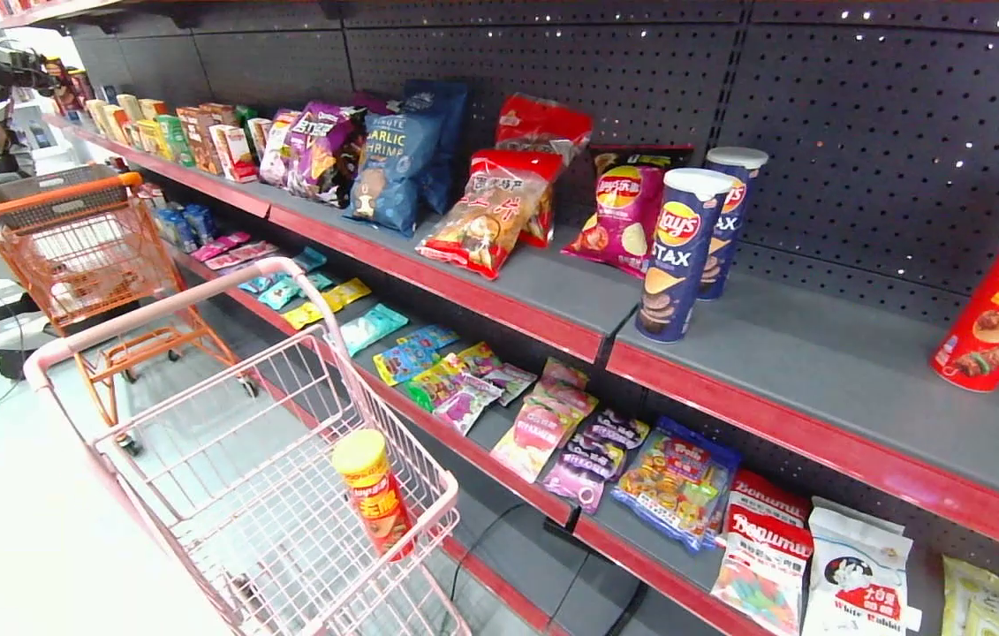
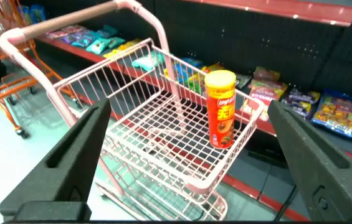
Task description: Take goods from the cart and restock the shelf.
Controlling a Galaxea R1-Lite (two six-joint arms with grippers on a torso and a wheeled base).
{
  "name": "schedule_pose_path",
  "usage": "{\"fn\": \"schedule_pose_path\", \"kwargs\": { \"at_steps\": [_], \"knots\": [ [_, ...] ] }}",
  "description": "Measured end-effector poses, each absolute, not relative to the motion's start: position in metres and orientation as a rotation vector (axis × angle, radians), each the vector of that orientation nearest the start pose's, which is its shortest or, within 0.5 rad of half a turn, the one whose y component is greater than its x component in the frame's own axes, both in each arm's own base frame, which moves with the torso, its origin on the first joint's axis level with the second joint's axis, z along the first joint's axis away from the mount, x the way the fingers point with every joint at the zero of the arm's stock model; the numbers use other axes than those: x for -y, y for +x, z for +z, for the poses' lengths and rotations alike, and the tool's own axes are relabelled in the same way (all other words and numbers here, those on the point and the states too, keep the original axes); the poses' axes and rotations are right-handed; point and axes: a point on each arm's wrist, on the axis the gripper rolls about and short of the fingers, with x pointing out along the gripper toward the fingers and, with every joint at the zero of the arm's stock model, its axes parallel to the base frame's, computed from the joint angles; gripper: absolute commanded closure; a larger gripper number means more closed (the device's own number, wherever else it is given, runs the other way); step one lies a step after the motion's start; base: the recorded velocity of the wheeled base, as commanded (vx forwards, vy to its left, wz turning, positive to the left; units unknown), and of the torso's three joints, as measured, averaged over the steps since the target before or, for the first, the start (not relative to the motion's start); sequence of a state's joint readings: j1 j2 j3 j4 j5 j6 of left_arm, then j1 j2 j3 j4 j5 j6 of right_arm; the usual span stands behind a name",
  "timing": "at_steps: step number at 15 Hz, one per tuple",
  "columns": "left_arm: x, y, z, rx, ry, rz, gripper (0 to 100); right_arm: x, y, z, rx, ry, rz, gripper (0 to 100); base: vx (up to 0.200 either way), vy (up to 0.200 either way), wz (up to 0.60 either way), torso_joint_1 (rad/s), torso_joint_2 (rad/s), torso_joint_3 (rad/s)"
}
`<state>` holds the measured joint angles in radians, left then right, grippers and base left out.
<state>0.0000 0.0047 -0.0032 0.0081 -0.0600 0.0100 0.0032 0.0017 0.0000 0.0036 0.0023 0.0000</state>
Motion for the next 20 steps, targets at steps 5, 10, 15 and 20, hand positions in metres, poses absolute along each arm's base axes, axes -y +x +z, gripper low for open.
{"fn": "schedule_pose_path", "kwargs": {
  "at_steps": [5, 10, 15, 20],
  "knots": [
    [0.001, -0.023, 0.076, -0.01, 0.009, -0.06, 0, 0.0, -0.023, 0.075, -0.005, 0.0, 0.004, 0, 0.0, 0.0, 0.0, -0.15, 0.38, 0.222],
    [0.001, -0.022, 0.076, -0.014, 0.009, -0.06, 0, 0.0, -0.023, 0.075, -0.005, 0.001, 0.004, 0, 0.0, 0.0, 0.0, -0.203, 0.53, 0.332],
    [0.001, -0.022, 0.076, -0.014, 0.007, -0.035, 0, 0.0, -0.023, 0.075, -0.005, 0.0, 0.004, 0, 0.0, 0.0, 0.0, -0.178, 0.52, 0.345],
    [0.001, -0.026, 0.131, 0.062, -0.066, -0.024, 0, 0.0, -0.023, 0.075, -0.004, -0.001, 0.001, 0, 0.0, 0.0, 0.0, -0.035, 0.11, 0.077]
  ]
}}
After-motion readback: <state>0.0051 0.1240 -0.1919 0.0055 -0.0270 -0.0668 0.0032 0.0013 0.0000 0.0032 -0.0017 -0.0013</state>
